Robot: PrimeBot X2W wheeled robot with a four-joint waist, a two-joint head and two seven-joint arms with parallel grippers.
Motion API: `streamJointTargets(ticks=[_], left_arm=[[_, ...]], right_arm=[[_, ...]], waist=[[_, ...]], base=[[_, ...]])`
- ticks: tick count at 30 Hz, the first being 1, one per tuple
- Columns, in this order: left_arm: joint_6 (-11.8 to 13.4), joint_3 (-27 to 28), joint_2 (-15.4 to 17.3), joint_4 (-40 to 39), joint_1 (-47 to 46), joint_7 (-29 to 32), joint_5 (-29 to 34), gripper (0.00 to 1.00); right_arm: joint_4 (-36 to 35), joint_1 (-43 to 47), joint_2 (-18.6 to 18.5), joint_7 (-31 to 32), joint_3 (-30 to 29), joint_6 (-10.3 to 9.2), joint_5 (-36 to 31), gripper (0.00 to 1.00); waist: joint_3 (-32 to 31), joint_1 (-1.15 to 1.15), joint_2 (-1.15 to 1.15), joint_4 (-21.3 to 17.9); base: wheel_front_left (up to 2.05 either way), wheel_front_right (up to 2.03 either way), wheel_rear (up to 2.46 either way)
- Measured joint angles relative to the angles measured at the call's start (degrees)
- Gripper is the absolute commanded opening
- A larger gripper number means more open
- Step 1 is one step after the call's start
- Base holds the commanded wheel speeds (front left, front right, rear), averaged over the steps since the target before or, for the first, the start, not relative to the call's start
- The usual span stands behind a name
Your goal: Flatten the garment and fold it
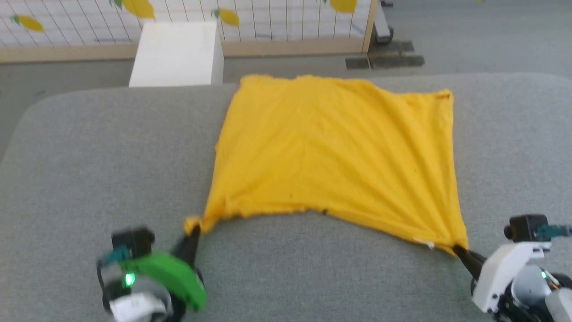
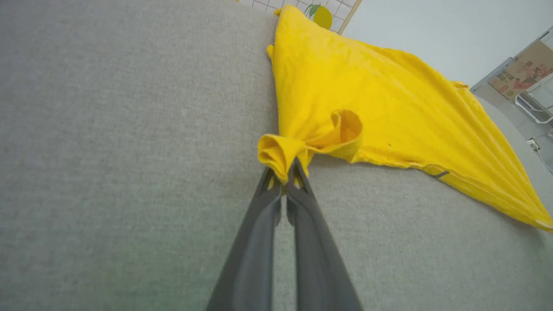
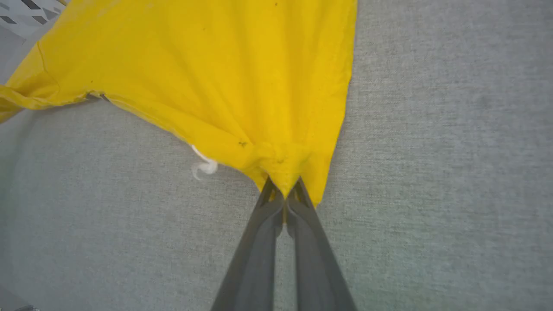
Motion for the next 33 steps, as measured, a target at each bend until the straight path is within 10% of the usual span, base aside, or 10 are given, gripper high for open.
streamJointTargets(ticks=[19, 33], left_arm=[[12.77, 2.05, 5.65, -20.69, 28.00, 23.08, -12.59, 0.00], [10.28, 4.14, 6.90, -30.60, 10.27, 17.28, -6.88, 0.00]], right_arm=[[-3.48, 12.18, -3.56, 9.59, -7.95, 0.03, -7.27, 0.00], [-11.25, 1.30, -3.05, 13.62, -10.99, 0.03, -9.22, 0.00]], waist=[[-4.23, 0.00, 0.00, 0.17], [0.09, 0.00, 0.00, -0.71]], base=[[0.00, 0.00, 0.00], [0.00, 0.00, 0.00]])
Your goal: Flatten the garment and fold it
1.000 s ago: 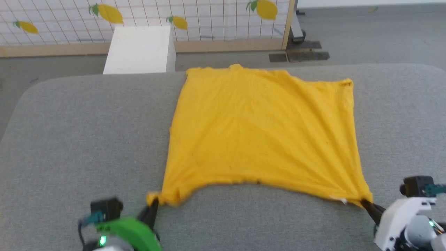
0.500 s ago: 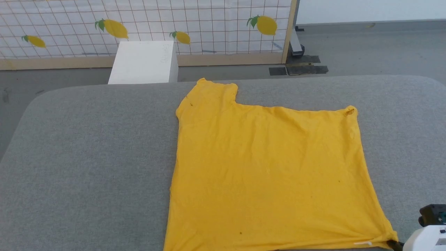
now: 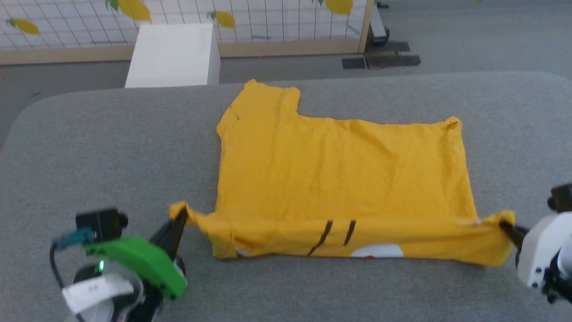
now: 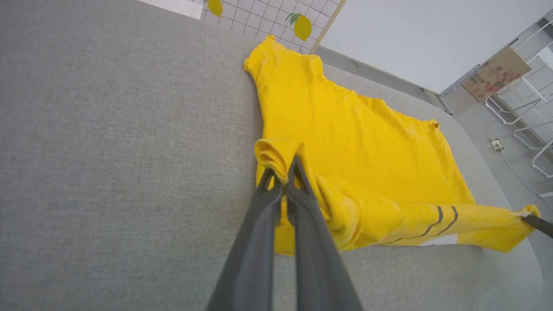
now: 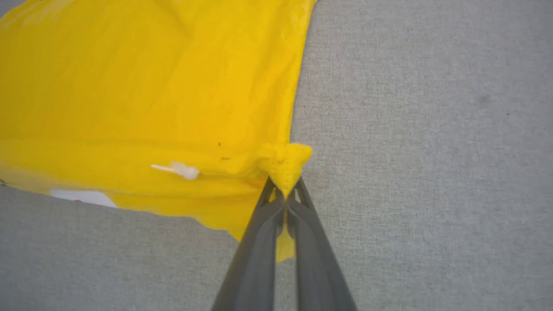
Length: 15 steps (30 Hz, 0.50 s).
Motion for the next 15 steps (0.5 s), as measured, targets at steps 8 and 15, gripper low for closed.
streamJointTargets(ticks=[8, 15], left_arm=[[-2.67, -2.57, -1.25, 11.76, -16.85, -1.25, 4.31, 0.00], [-3.81, -4.30, -3.74, 23.09, -23.23, -2.94, 5.81, 0.00]], right_arm=[[3.22, -10.86, 0.15, 3.35, 2.07, -0.01, -2.56, 0.00], [8.26, -14.99, 0.37, 5.25, 6.09, -0.01, -4.02, 0.00]], waist=[[6.81, 0.00, 0.00, -0.58], [12.55, 0.01, 0.00, -1.09]], base=[[0.00, 0.00, 0.00], [0.00, 0.00, 0.00]])
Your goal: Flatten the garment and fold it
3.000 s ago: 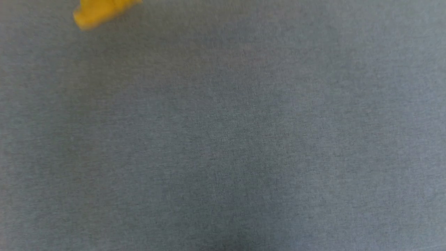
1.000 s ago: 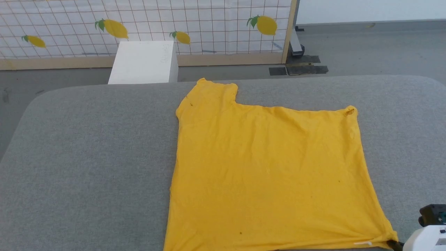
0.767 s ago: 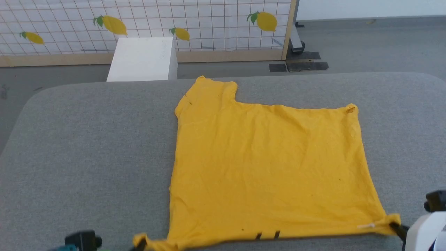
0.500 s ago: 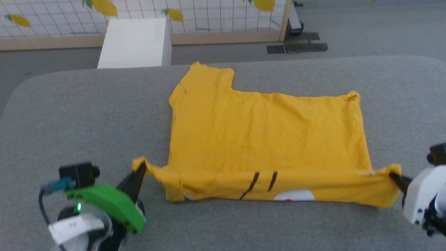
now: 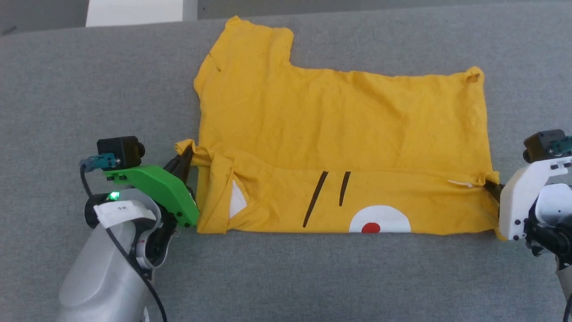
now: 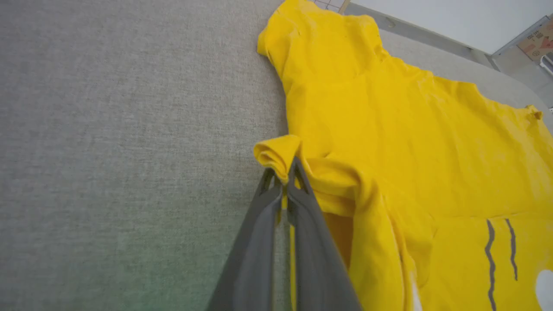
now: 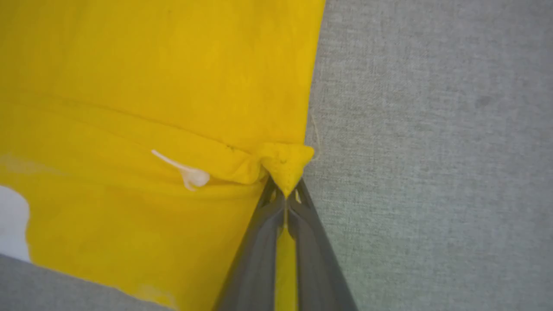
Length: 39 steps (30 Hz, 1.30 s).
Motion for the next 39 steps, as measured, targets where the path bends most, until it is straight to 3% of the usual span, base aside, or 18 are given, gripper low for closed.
streamJointTargets(ticks=[5, 6, 7, 8, 9, 14, 18, 25, 30, 35, 39], left_arm=[[-1.58, -0.77, -1.52, 5.89, -1.72, -2.04, 0.45, 0.00], [-1.86, -0.71, -1.67, 6.51, -2.05, -2.53, 0.45, 0.05], [-2.21, -0.65, -1.86, 7.09, -2.41, -3.11, 0.43, 0.38], [-2.24, -0.51, -2.09, 7.55, -2.66, -3.71, 0.37, 0.77], [-2.25, -0.22, -2.35, 7.81, -2.79, -4.70, 0.37, 1.00], [-2.43, 1.31, -2.25, 6.08, -2.67, -9.17, 0.38, 1.00], [-0.48, 2.09, -1.66, 0.76, 0.86, -9.91, 0.38, 1.00], [6.00, -0.93, -0.88, -8.32, 13.68, 4.13, -3.32, 1.00], [10.59, -2.90, -0.45, -13.48, 15.22, 10.83, -3.34, 1.00], [14.27, -4.42, -0.49, -11.06, 13.36, 13.65, -1.47, 1.00], [14.97, -5.45, -1.86, -6.26, 10.28, 14.58, -1.32, 1.00]], right_arm=[[1.25, -2.07, -0.08, -0.14, 1.15, 0.00, 0.10, 0.00], [1.40, -2.26, -0.08, -0.46, 1.20, 0.00, 0.16, 0.00], [1.71, -2.32, -0.02, -0.88, 1.16, 0.00, 0.36, 0.35], [1.99, -2.32, 0.07, -1.23, 1.10, 0.00, 0.75, 1.00], [2.22, -2.31, 0.18, -1.89, 0.74, 0.00, 1.12, 1.00], [2.59, 0.02, 1.91, -5.37, -2.49, 0.00, 2.92, 1.00], [1.01, 4.12, 2.64, -7.15, -5.97, -0.01, 3.46, 1.00], [-3.97, 11.11, 4.65, -6.75, -11.62, -0.01, 2.66, 1.00], [-7.16, 13.26, 6.43, -5.50, -14.50, -0.01, 1.65, 1.00], [-10.61, 13.51, 7.77, -4.30, -15.23, -0.01, 1.22, 1.00], [-12.03, 13.50, 8.31, -3.69, -15.53, -0.01, 0.83, 1.00]], waist=[[2.40, 0.00, 0.00, -0.26], [2.46, 0.00, 0.00, -0.29], [2.37, 0.00, 0.00, -0.30], [2.15, 0.00, 0.00, -0.31], [1.83, 0.00, 0.00, -0.33], [-0.85, 0.00, 0.00, -0.12], [-4.14, 0.00, 0.00, 0.39], [-9.63, 0.00, 0.00, 1.62], [-11.23, 0.00, 0.00, 2.83], [-10.26, 0.00, 0.00, 2.75], [-8.82, -0.01, 0.00, 1.49]], base=[[0.00, 0.00, 0.00], [0.00, 0.00, 0.00], [0.00, 0.00, 0.00], [0.00, 0.00, 0.00], [0.00, 0.00, 0.00], [0.00, 0.00, 0.00], [0.00, 0.00, 0.00], [0.00, 0.00, 0.00], [0.00, 0.00, 0.00], [0.00, 0.00, 0.00], [0.00, 0.00, 0.00]])
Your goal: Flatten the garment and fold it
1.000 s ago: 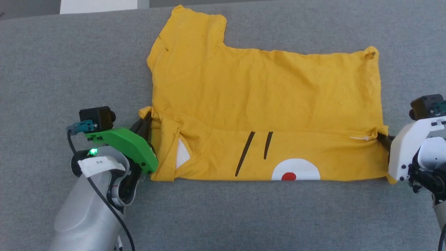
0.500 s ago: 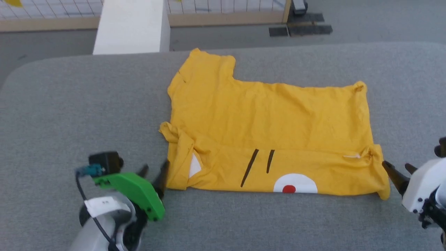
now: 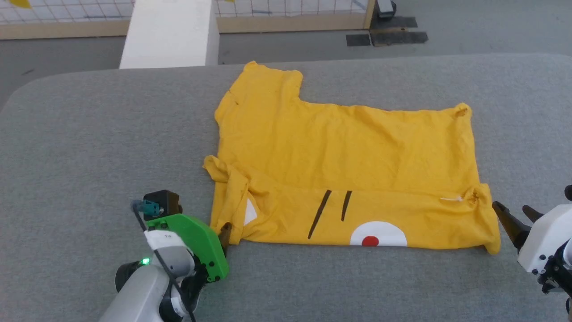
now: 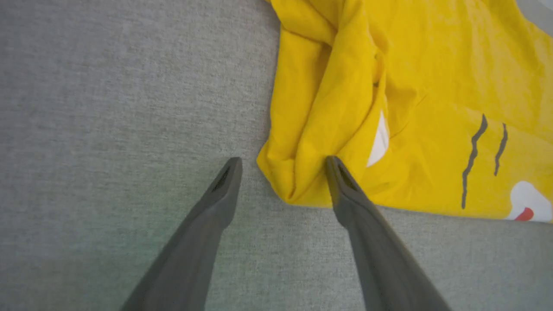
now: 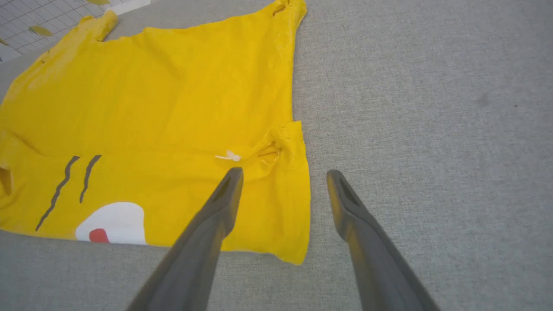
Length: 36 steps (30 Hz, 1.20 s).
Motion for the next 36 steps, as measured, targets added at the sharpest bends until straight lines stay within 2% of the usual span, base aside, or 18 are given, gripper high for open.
streamJointTargets(ticks=[6, 8, 9, 11, 15, 16, 19, 20, 24, 29, 30, 31, 32, 36], left_arm=[[-0.46, -1.57, -0.07, 5.11, -2.91, 2.23, 0.52, 1.00], [-0.47, -1.57, 0.03, 5.70, -3.52, 2.54, 0.63, 0.12], [-0.52, -1.42, 0.03, 5.71, -3.65, 2.54, 0.64, 0.00], [-0.62, -0.79, 0.01, 5.34, -3.65, 2.48, 0.29, 0.00], [-0.43, 2.36, -0.42, 0.88, -1.29, -1.65, -1.55, 0.00], [0.77, 4.33, 0.16, -3.74, 1.44, -3.81, -1.64, 0.00], [1.83, 4.71, 0.90, -7.91, 3.48, -4.11, -1.59, 0.00], [2.54, 4.48, 0.90, -10.47, 5.40, -3.87, -1.77, 0.00], [3.00, 3.96, 0.44, -11.18, 6.69, -3.53, -1.93, 0.00], [2.99, 3.76, 0.16, -10.63, 6.84, -3.65, -2.11, 0.00], [2.98, 3.80, 0.12, -10.55, 6.84, -3.87, -2.11, 0.00], [2.96, 3.85, 0.09, -10.49, 6.84, -4.12, -2.13, 0.00], [2.92, 3.97, 0.07, -10.42, 6.85, -4.17, -2.30, 0.00], [2.50, 5.56, -0.12, -10.87, 6.91, -5.60, -3.56, 0.00]], right_arm=[[-0.33, 0.00, 0.36, 0.12, -0.62, 0.00, -0.37, 1.00], [-0.33, 0.00, 0.53, 0.07, -0.83, 0.00, -0.37, 1.00], [-0.33, 0.01, 0.57, 0.07, -0.87, 0.00, -0.37, 1.00], [-0.33, 0.03, 0.56, 0.07, -0.88, 0.00, -0.63, 1.00], [-0.65, 1.13, -0.65, 0.38, 0.33, 0.00, -5.04, 1.00], [-0.45, 1.15, -0.86, 1.75, 1.78, 0.00, -6.88, 1.00], [0.75, 0.74, -0.80, 2.96, 3.94, 0.00, -8.38, 1.00], [2.82, -0.93, -1.27, 3.57, 7.16, 0.00, -10.09, 1.00], [6.26, -3.07, -1.40, 4.72, 10.98, 0.00, -10.67, 1.00], [8.22, -5.36, -2.87, 7.30, 12.83, 0.03, -11.38, 1.00], [8.49, -5.72, -2.92, 7.95, 12.74, 0.03, -11.12, 0.69], [8.59, -5.92, -2.94, 8.36, 12.69, 0.03, -10.66, 0.19], [8.60, -6.17, -2.98, 8.47, 12.58, 0.02, -9.93, 0.00], [8.35, -6.62, -2.92, 8.10, 10.82, 0.02, -8.09, 0.00]], waist=[[2.15, 0.00, 0.00, -2.34], [2.75, 0.00, 0.00, -2.90], [3.01, 0.00, 0.00, -3.16], [3.35, 0.00, 0.00, -3.49], [3.12, 0.00, 0.00, -2.85], [2.89, 0.00, 0.00, -2.06], [2.98, 0.00, 0.00, -1.19], [3.60, 0.00, 0.00, -0.51], [4.83, 0.00, 0.00, 0.34], [6.07, 0.00, -0.01, 1.33], [6.18, 0.00, -0.01, 1.48], [6.22, 0.00, 0.00, 1.57], [6.14, 0.00, -0.01, 1.62], [5.08, 0.01, 0.00, 1.51]], base=[[0.00, 0.00, 0.00], [0.00, 0.00, 0.00], [0.00, 0.00, 0.00], [0.00, 0.00, 0.00], [0.00, 0.00, 0.00], [0.00, 0.00, 0.00], [0.00, 0.00, 0.00], [0.00, 0.00, 0.00], [0.00, 0.00, 0.00], [0.00, 0.00, 0.00], [0.00, 0.00, 0.00], [0.00, 0.00, 0.00], [0.00, 0.00, 0.00], [0.00, 0.00, 0.00]])
